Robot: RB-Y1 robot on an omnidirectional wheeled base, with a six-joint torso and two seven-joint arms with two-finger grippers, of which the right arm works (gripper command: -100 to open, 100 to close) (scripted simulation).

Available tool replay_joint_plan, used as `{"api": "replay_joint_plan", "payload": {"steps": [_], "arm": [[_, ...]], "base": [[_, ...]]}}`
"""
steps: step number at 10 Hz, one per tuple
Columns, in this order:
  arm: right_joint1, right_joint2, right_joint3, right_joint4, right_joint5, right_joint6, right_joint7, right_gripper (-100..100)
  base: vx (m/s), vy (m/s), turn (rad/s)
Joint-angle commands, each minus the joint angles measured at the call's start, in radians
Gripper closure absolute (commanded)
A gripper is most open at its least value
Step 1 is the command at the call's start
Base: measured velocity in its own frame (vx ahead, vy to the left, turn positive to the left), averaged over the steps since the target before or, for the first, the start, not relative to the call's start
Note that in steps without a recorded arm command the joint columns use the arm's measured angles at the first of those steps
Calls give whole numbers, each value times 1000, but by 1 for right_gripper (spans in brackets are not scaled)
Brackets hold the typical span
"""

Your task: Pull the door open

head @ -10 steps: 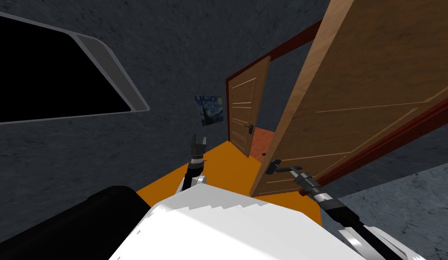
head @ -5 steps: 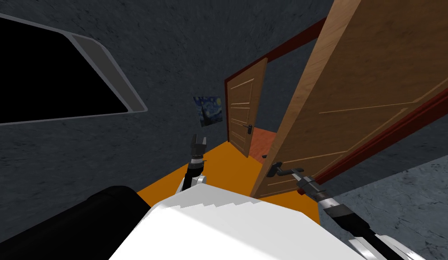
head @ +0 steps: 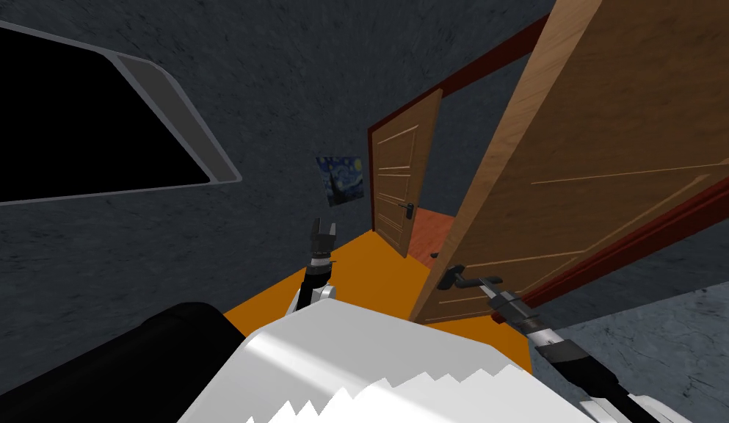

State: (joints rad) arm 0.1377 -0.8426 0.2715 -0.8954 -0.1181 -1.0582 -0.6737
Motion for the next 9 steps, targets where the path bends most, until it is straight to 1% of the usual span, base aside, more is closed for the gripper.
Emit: {"api": "replay_joint_plan", "payload": {"steps": [1,5,6,9], "arm": [[1,12,12,13,8,-38,1,100],[6,14,15,43,11,-86,-1,100],[9,15,16,60,13,-112,-1,100],[13,16,17,85,15,-153,-3,100]], "base": [[48,44,49],[38,39,33],[34,40,58],[34,36,42]]}}
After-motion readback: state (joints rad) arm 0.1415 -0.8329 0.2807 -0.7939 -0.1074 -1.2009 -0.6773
